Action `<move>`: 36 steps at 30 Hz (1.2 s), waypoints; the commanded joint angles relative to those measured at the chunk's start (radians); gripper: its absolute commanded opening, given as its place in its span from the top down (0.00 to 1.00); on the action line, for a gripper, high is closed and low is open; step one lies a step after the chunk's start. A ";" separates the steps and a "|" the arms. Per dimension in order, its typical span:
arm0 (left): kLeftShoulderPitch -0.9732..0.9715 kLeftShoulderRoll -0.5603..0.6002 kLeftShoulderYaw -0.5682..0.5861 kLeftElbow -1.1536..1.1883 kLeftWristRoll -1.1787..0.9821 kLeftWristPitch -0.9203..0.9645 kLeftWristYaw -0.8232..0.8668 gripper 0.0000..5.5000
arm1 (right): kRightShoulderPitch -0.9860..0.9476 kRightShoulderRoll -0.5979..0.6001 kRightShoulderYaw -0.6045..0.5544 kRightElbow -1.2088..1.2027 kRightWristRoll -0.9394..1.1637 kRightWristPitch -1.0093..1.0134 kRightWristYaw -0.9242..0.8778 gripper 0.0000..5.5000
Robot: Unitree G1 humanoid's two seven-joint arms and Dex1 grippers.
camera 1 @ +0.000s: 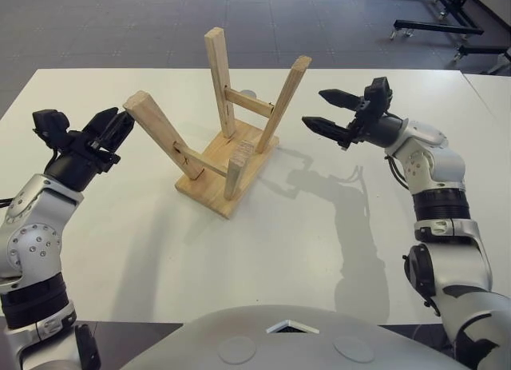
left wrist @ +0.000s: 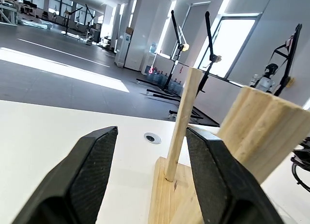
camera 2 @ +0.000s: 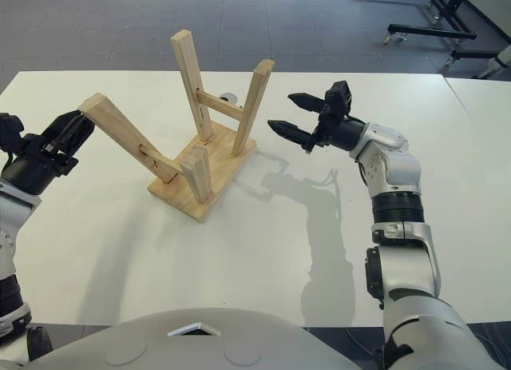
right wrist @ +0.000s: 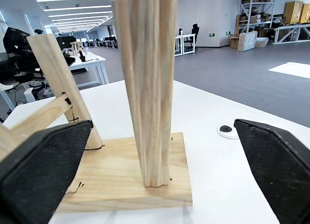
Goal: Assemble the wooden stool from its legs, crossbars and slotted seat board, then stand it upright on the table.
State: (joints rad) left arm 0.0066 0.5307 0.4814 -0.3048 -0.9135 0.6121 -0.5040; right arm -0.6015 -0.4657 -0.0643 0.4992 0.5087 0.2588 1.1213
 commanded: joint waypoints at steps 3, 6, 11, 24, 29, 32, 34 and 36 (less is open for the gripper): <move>0.003 0.025 0.083 0.009 -0.125 0.034 -0.053 0.53 | -0.178 0.044 -0.010 0.217 -0.049 -0.065 0.047 0.02; 0.005 0.021 0.062 -0.006 -0.142 0.054 -0.045 0.53 | -0.226 0.050 -0.024 0.303 -0.065 -0.099 0.065 0.02; -0.057 -0.009 -0.036 0.017 -0.090 0.057 0.003 0.53 | -0.281 0.084 -0.010 0.371 -0.092 -0.119 0.127 0.02; -0.122 -0.059 -0.127 0.090 -0.001 0.018 -0.013 0.53 | -0.132 0.121 0.072 0.072 -0.086 0.021 0.276 0.02; -0.095 -0.075 -0.100 0.092 0.023 -0.013 0.021 0.53 | 0.065 0.052 0.058 -0.232 -0.020 0.172 0.243 0.02; -0.085 -0.094 -0.073 0.096 0.049 -0.036 0.072 0.53 | 0.163 0.021 0.058 -0.386 0.019 0.243 0.211 0.02; -0.098 -0.107 -0.072 0.102 0.060 -0.042 0.100 0.53 | 0.205 0.009 0.054 -0.473 0.049 0.283 0.183 0.02; -0.121 -0.130 -0.097 0.091 0.069 -0.040 0.122 0.53 | 0.233 0.004 0.057 -0.547 0.076 0.313 0.159 0.02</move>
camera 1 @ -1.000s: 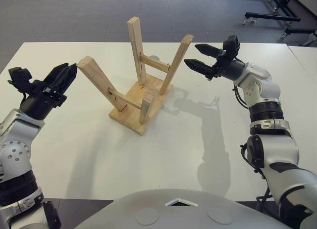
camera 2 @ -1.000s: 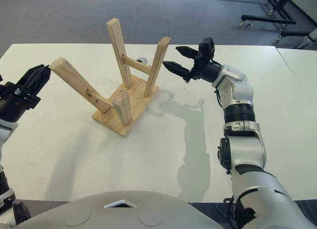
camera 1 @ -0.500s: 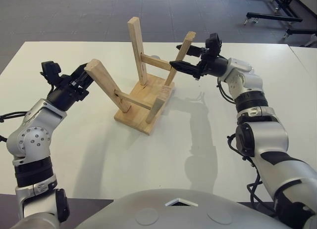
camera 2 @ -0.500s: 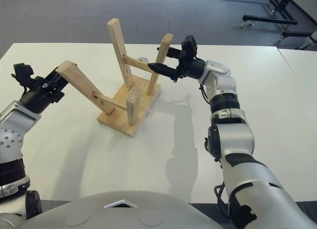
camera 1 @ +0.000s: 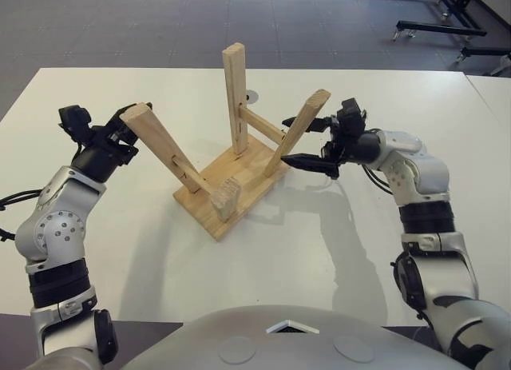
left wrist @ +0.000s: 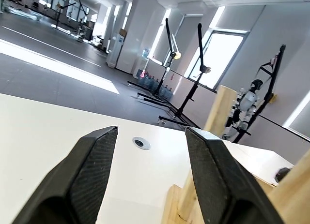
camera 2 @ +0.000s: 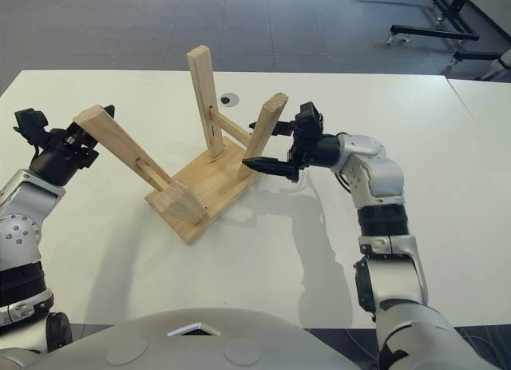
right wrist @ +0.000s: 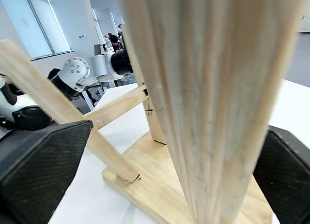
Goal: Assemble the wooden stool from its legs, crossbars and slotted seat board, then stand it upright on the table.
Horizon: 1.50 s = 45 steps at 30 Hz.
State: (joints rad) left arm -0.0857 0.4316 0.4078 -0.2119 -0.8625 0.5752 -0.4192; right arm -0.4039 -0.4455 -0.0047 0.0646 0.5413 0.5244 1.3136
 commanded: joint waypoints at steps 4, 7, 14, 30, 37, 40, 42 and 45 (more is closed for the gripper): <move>-0.065 -0.062 -0.073 -0.004 0.038 0.003 0.059 0.53 | 0.044 -0.014 0.014 -0.201 0.083 0.082 -0.075 0.02; -0.117 -0.071 -0.095 0.057 0.075 -0.008 0.067 0.53 | 0.066 -0.023 0.032 -0.278 0.117 0.111 -0.089 0.02; -0.214 -0.064 -0.124 0.176 0.152 -0.035 0.043 0.53 | 0.122 -0.057 0.053 -0.381 0.163 0.140 -0.115 0.02; -0.387 -0.080 -0.170 0.392 0.245 -0.061 -0.048 0.53 | 0.063 -0.101 0.137 0.057 0.041 -0.145 0.185 0.02; -0.442 -0.122 -0.212 0.460 0.285 -0.079 -0.080 0.53 | 0.021 -0.065 0.135 0.015 0.068 -0.155 0.164 0.02; -0.439 -0.128 -0.210 0.460 0.290 -0.081 -0.089 0.53 | -0.005 -0.045 0.121 0.056 0.065 -0.185 0.163 0.02; -0.435 -0.121 -0.196 0.451 0.286 -0.081 -0.092 0.53 | 0.039 -0.068 0.045 -0.132 0.158 -0.113 0.074 0.02; -0.431 -0.101 -0.165 0.444 0.281 -0.086 -0.095 0.53 | 0.039 -0.074 -0.070 -0.287 0.290 -0.023 -0.056 0.02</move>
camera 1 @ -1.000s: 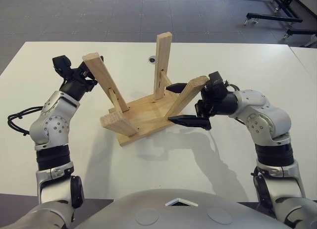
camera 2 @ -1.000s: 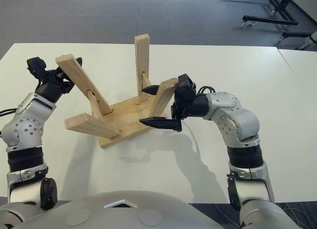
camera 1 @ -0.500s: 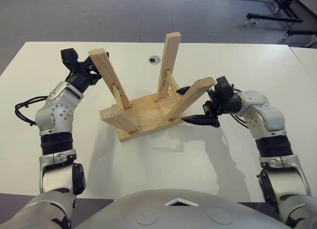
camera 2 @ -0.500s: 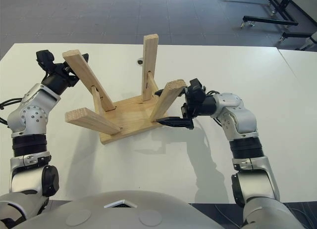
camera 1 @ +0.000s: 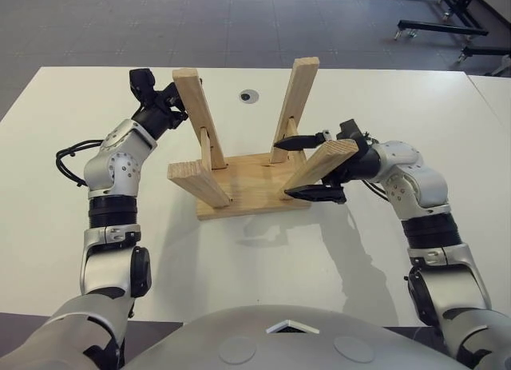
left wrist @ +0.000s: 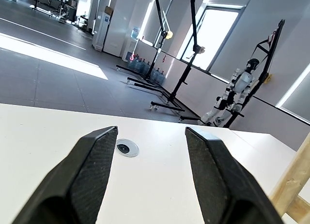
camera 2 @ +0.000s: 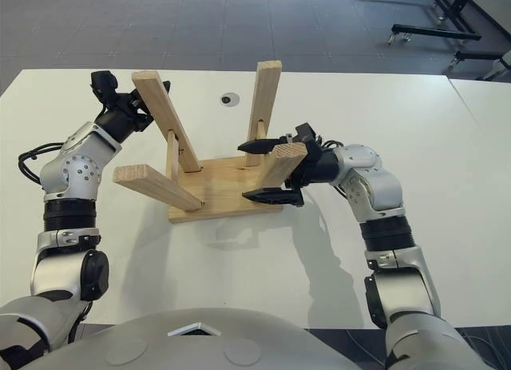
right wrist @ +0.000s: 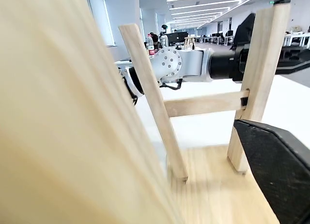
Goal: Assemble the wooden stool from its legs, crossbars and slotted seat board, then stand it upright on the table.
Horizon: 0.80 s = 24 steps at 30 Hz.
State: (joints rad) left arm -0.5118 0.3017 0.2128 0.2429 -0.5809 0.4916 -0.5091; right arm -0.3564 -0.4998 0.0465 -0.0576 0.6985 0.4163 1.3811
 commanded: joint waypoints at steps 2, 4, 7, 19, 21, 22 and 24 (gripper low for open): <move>-0.002 0.042 0.056 -0.025 -0.008 -0.002 -0.006 0.53 | -0.037 0.001 -0.181 -0.162 0.186 0.099 -0.199 0.02; 0.001 0.055 0.077 -0.046 -0.017 0.003 -0.008 0.53 | -0.068 0.022 -0.232 -0.158 0.249 0.117 -0.271 0.02; 0.026 0.076 0.107 -0.122 -0.040 0.021 -0.006 0.53 | -0.111 0.053 -0.274 -0.118 0.278 0.119 -0.374 0.02; 0.584 0.284 0.248 -0.512 -0.105 0.120 -0.172 0.53 | 0.109 -0.061 -0.266 0.070 -0.092 -0.065 -0.491 0.02; 0.680 0.313 0.243 -0.519 -0.066 0.080 -0.229 0.53 | 0.152 -0.139 -0.206 0.150 -0.205 -0.152 -0.393 0.02; 0.721 0.329 0.229 -0.519 -0.041 0.056 -0.259 0.53 | 0.165 -0.167 -0.184 0.173 -0.233 -0.178 -0.341 0.02; 0.778 0.353 0.187 -0.538 -0.009 0.027 -0.315 0.53 | 0.168 -0.203 -0.147 0.188 -0.260 -0.208 -0.255 0.02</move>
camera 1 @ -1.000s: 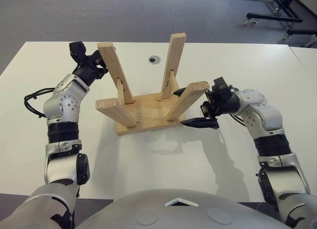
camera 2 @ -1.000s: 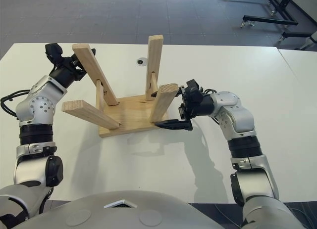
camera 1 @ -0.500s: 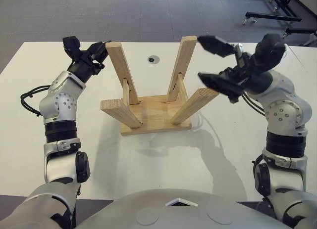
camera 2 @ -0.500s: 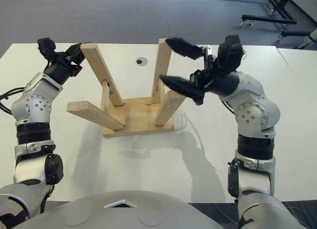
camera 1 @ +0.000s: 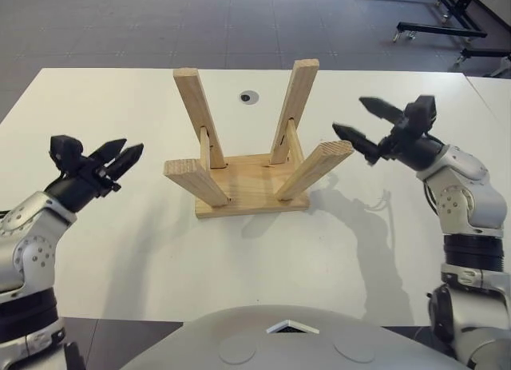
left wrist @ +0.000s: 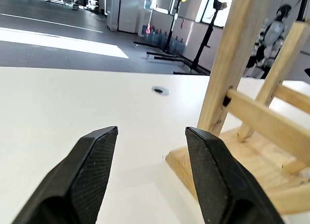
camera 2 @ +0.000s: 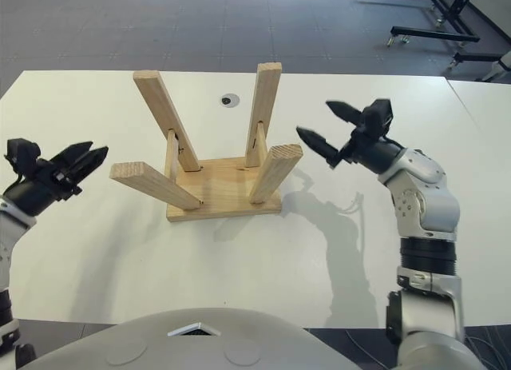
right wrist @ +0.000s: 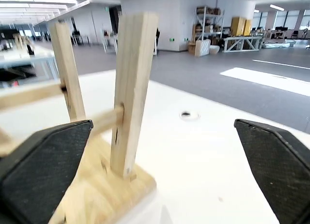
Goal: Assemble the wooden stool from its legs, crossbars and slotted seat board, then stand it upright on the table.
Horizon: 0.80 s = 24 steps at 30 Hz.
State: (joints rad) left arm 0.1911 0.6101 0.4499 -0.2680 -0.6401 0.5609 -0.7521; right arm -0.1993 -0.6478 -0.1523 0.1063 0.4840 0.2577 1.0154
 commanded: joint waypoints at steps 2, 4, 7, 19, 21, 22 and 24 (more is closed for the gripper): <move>0.085 0.054 -0.109 -0.041 0.073 -0.047 -0.099 0.53 | -0.001 -0.071 0.099 0.018 -0.069 -0.065 0.176 0.02; 0.061 0.055 -0.162 -0.039 0.098 -0.048 -0.101 0.53 | -0.022 -0.067 0.138 0.015 -0.086 -0.079 0.217 0.02; 0.029 0.045 -0.222 -0.059 0.099 -0.046 -0.111 0.53 | -0.054 -0.044 0.185 0.011 -0.095 -0.081 0.250 0.02; 0.035 0.093 -0.289 -0.104 0.100 -0.048 -0.175 0.53 | -0.080 -0.009 0.274 0.048 -0.144 -0.113 0.300 0.02; 0.057 0.127 -0.284 -0.100 0.118 -0.059 -0.196 0.53 | -0.088 -0.006 0.273 0.057 -0.144 -0.115 0.306 0.02; 0.070 0.151 -0.277 -0.095 0.134 -0.068 -0.210 0.53 | -0.091 -0.005 0.272 0.061 -0.143 -0.115 0.308 0.02; 0.086 0.185 -0.263 -0.093 0.147 -0.083 -0.236 0.53 | -0.091 -0.003 0.270 0.060 -0.139 -0.114 0.310 0.02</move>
State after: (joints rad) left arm 0.2597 0.7496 0.1685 -0.3569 -0.5136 0.4977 -0.9606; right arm -0.2675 -0.6494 0.1178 0.1611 0.3532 0.1506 1.3180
